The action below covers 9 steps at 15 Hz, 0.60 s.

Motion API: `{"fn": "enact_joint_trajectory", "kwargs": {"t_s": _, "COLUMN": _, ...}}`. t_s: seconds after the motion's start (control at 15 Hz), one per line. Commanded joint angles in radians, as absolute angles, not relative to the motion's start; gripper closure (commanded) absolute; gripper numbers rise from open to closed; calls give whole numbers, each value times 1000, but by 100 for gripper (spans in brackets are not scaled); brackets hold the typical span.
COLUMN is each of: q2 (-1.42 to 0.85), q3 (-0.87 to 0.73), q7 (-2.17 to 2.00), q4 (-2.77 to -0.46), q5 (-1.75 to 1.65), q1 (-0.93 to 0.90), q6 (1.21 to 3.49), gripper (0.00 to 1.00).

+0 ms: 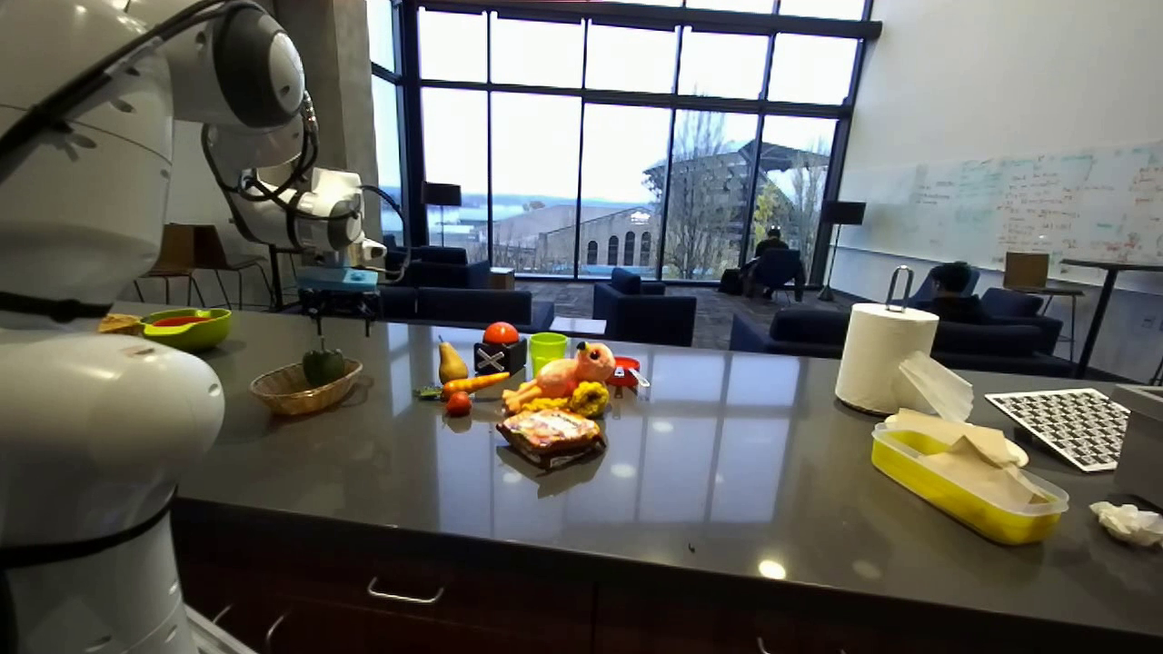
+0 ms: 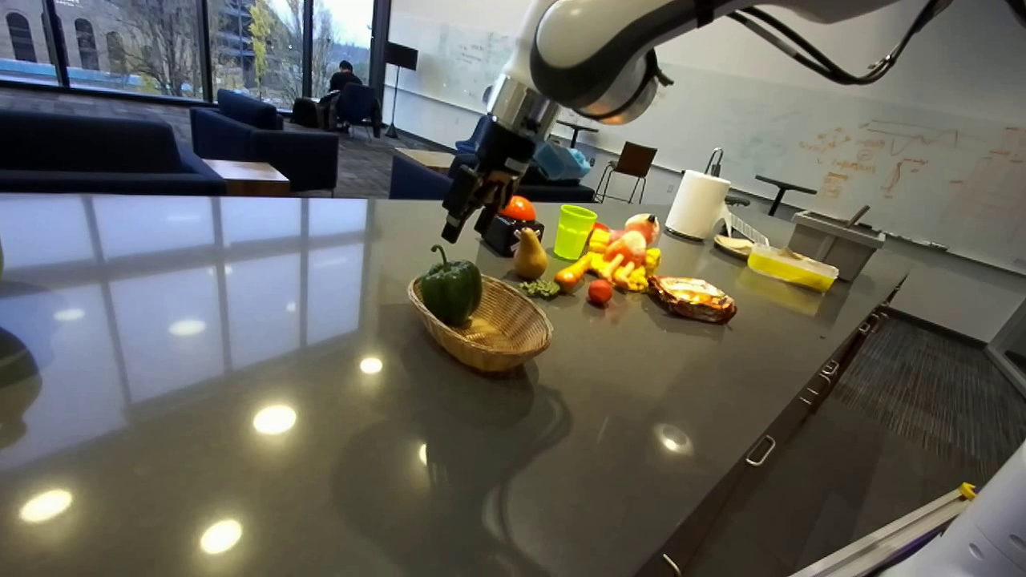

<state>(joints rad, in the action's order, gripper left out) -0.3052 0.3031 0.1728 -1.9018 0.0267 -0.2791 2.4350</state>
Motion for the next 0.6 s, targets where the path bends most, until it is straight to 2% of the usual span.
{"fn": "enact_joint_trajectory", "kwargs": {"t_s": 0.0, "q2": -263, "q3": 283, "q7": 192, "q4": -1915, "q5": 13, "q1": -257, "q6": 2432, "gripper": 0}}
{"fn": "enact_joint_trajectory", "kwargs": {"t_s": 0.53, "q2": -270, "q3": 219, "q7": 183, "q4": -1903, "q5": -50, "q1": -222, "q6": 2433, "gripper": 0}}
